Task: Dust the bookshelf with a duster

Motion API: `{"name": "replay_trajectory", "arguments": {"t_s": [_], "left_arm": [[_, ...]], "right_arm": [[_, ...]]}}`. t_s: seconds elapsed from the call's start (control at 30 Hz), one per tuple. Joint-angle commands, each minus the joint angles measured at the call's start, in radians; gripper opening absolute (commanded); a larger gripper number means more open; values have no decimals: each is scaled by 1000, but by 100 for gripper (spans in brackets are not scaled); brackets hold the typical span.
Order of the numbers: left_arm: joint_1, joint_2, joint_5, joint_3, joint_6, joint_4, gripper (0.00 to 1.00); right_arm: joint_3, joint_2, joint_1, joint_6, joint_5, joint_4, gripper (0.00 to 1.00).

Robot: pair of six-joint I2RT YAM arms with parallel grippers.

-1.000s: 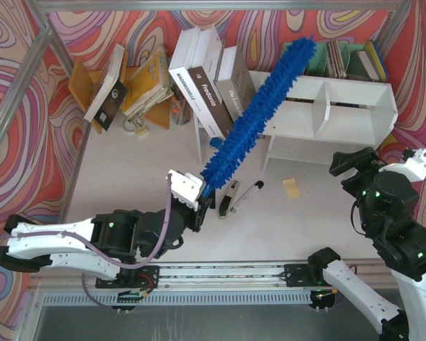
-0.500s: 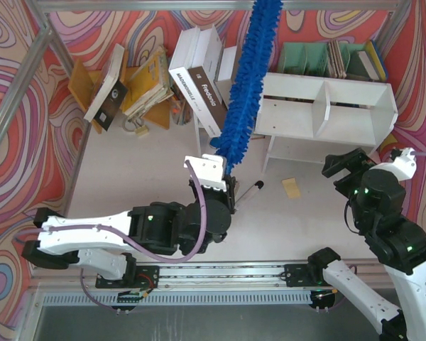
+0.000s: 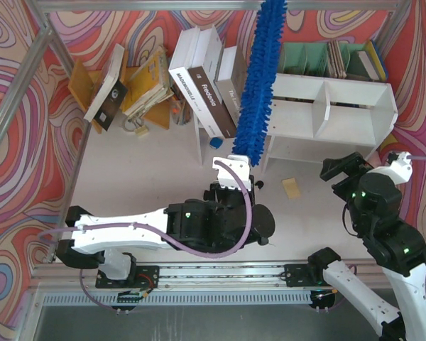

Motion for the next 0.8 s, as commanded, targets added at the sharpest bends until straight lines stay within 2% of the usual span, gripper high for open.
{"name": "replay_trajectory", "arguments": {"t_s": [0.0, 0.23, 0.57, 0.77], "left_arm": [[45, 19, 18, 48, -202, -191, 0], [73, 63, 103, 20, -294, -261, 0], [117, 114, 255, -5, -286, -238, 0], [124, 48, 192, -12, -223, -215, 0]], "right_arm": [[-15, -17, -5, 12, -2, 23, 79], [-28, -25, -5, 14, 3, 18, 79], [-33, -14, -6, 14, 6, 31, 79], [-33, -11, -5, 9, 7, 36, 79]]}}
